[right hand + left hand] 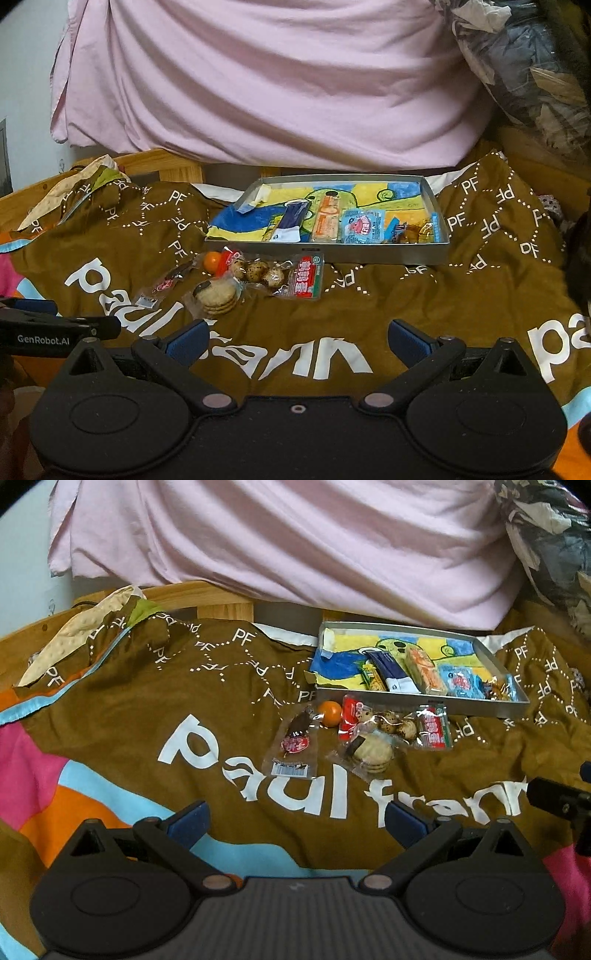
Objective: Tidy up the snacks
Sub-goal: 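Raise both tools from the tray back over the remaining snacks, then grasp the round biscuit pack with the right tool while the left tool grasps the brown jerky pack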
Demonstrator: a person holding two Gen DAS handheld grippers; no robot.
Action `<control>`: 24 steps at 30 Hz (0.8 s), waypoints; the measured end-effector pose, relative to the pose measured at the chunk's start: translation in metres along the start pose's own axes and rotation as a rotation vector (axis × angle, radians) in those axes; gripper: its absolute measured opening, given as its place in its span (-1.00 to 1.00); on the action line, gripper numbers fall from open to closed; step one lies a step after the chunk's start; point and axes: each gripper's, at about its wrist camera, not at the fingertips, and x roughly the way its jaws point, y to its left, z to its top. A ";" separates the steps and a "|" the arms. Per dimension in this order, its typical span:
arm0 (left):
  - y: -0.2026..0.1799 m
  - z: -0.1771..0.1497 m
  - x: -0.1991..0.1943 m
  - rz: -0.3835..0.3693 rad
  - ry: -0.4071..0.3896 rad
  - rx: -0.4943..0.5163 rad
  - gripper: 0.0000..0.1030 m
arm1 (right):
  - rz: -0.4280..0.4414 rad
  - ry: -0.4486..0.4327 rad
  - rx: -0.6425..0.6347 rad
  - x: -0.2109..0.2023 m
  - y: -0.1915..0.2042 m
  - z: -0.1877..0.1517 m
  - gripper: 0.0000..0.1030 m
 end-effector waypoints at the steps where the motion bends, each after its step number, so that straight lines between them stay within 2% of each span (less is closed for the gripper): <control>1: 0.000 0.000 0.001 0.002 0.000 0.002 0.99 | 0.000 0.003 0.001 0.001 0.000 0.000 0.99; 13: 0.011 0.010 0.025 0.020 0.038 0.014 0.99 | 0.012 0.047 -0.003 0.022 0.002 0.000 0.99; 20: 0.016 0.020 0.046 0.042 0.049 0.030 0.99 | 0.012 0.022 -0.031 0.041 0.006 0.003 0.99; 24: 0.018 0.028 0.058 0.031 0.047 0.040 0.99 | 0.051 0.013 -0.090 0.055 0.014 0.006 0.99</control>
